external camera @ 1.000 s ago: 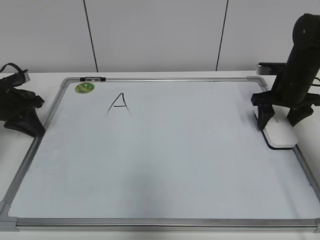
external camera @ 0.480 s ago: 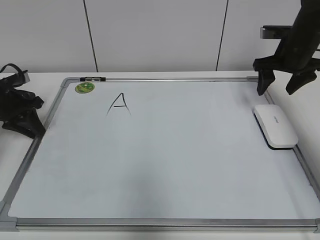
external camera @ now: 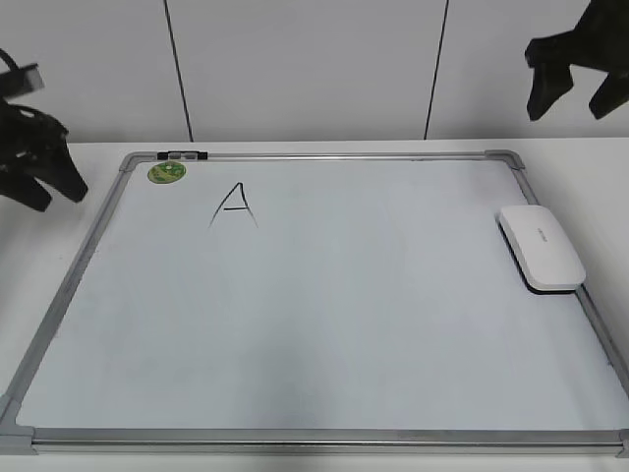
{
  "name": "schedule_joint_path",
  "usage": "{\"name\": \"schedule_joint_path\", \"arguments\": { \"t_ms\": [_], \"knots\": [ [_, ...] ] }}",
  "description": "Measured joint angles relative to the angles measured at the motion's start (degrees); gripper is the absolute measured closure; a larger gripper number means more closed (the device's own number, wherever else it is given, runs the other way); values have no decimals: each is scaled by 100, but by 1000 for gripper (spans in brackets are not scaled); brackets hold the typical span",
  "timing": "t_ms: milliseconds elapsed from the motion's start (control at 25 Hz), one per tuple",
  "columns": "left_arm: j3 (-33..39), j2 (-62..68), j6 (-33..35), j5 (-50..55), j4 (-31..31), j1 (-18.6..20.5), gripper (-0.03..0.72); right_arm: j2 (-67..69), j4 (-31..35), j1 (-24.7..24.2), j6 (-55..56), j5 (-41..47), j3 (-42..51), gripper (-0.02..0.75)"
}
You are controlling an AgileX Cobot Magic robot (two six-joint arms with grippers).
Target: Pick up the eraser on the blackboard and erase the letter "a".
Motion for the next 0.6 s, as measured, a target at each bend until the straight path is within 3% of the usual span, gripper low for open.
{"name": "schedule_joint_path", "arguments": {
  "t_ms": [240, 600],
  "knots": [
    [-174, -994, -484, 127, 431, -46, 229, -968, 90, 0, -54, 48, 127, 142],
    [252, -3328, -762, 240, 1049, -227, 230, -3014, 125, 0, -164, 111, 1610, 142]
  ]
}}
